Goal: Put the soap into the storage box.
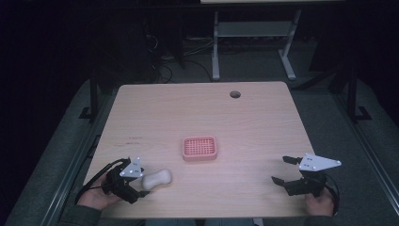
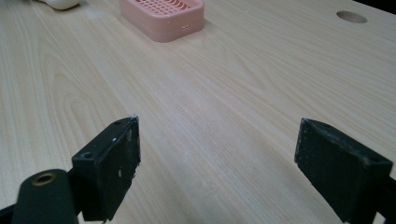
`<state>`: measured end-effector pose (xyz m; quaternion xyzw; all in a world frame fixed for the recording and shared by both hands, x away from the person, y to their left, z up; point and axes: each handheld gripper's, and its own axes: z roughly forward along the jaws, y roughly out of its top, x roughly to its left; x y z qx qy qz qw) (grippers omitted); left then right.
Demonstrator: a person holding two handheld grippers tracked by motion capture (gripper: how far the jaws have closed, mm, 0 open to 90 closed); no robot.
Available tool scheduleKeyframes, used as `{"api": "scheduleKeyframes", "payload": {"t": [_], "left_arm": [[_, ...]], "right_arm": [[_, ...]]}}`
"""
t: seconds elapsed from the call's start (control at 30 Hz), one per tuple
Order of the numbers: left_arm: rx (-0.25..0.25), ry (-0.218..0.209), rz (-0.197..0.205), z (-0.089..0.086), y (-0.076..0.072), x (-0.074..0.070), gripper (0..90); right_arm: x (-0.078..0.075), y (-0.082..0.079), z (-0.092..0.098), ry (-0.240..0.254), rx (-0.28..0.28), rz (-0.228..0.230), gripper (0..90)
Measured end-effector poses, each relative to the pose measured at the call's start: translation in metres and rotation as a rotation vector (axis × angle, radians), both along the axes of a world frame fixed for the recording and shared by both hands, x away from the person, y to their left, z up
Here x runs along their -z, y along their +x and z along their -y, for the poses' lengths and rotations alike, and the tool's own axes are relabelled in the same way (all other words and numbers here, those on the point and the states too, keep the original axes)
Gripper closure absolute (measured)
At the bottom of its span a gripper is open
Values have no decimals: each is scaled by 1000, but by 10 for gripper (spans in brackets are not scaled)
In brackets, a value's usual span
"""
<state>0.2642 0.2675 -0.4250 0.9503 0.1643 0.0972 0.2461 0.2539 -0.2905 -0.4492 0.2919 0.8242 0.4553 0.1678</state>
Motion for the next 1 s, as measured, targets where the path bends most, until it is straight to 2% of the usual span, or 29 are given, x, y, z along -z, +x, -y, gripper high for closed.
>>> {"api": "scheduleKeyframes", "payload": {"t": [0.07, 0.2, 0.5, 0.8, 0.83, 1.0], "left_arm": [[4, 9, 10, 0, 1, -2, 202], [15, 12, 4, 3, 3, -4, 202], [25, 23, -19, 12, 11, 0, 223], [28, 27, -24, 18, 18, 3, 242], [29, 32, -40, 20, 21, 5, 244], [39, 46, -54, 25, 24, 8, 296]], "right_arm": [[0, 0, 0, -1, 1, 4, 135], [0, 0, -1, -3, -3, 9, 135], [0, 0, -2, 0, -9, 5, 135], [0, 0, -2, -1, -5, 1, 135], [1, 0, -2, -2, -5, 0, 135], [1, 1, -2, -2, -8, 2, 135]]}}
